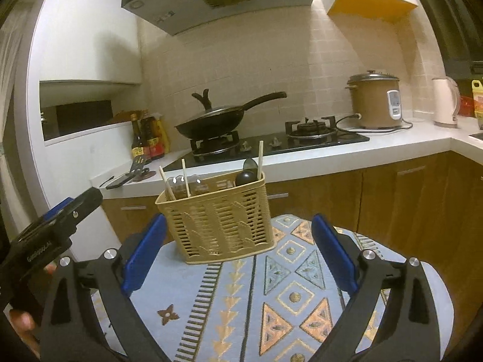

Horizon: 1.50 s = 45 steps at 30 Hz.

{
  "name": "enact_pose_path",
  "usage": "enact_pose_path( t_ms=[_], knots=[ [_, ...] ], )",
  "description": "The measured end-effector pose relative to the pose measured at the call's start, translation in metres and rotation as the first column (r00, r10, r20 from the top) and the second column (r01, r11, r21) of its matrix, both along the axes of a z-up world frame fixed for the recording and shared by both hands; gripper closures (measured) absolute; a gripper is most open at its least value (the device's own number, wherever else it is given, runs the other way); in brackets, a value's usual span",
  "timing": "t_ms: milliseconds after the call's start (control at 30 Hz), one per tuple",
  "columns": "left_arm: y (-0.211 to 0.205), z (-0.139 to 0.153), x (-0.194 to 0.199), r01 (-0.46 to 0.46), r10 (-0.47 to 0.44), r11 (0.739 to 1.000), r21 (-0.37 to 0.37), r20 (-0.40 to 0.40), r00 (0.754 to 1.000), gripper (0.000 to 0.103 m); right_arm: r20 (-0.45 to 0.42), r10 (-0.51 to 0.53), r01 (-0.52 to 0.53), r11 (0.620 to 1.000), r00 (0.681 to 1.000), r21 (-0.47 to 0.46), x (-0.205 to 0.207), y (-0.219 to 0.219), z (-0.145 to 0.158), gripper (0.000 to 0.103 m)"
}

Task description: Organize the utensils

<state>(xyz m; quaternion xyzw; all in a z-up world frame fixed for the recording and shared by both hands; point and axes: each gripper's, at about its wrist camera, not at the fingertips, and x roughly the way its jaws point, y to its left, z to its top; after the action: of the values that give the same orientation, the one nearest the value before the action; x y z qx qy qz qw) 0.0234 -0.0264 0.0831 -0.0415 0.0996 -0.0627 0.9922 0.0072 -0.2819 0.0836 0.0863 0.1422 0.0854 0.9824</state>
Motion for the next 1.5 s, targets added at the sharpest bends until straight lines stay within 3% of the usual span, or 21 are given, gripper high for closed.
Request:
enact_pose_path(
  t_ms=[167,467,767,1067,1500],
  knots=[
    [-0.008,-0.011,-0.005,-0.033,0.032,0.999,0.012,0.009,0.999,0.014,0.006,-0.02,0.02,1.0,1.0,0.003,-0.003,-0.005,-0.011,0.008],
    [-0.015,-0.029,0.004,-0.044,0.044,0.999,0.015,0.0,0.999,0.014,-0.002,-0.019,0.019,0.997,1.0,-0.08,0.0,0.004,-0.023,0.008],
    [-0.012,-0.047,0.02,-0.034,0.035,0.999,0.015,-0.073,0.997,0.012,-0.01,-0.024,0.023,0.99,1.0,-0.139,0.001,0.016,-0.03,0.008],
    [-0.017,-0.054,0.022,-0.083,0.09,0.993,0.084,-0.076,0.993,0.008,-0.024,-0.03,0.026,0.988,0.999,-0.154,0.004,0.017,-0.033,0.008],
    [-0.013,-0.057,0.024,-0.075,0.083,0.995,0.071,-0.109,0.991,0.008,-0.021,-0.037,0.032,0.985,0.999,-0.172,0.003,0.021,-0.034,0.008]
  ],
)
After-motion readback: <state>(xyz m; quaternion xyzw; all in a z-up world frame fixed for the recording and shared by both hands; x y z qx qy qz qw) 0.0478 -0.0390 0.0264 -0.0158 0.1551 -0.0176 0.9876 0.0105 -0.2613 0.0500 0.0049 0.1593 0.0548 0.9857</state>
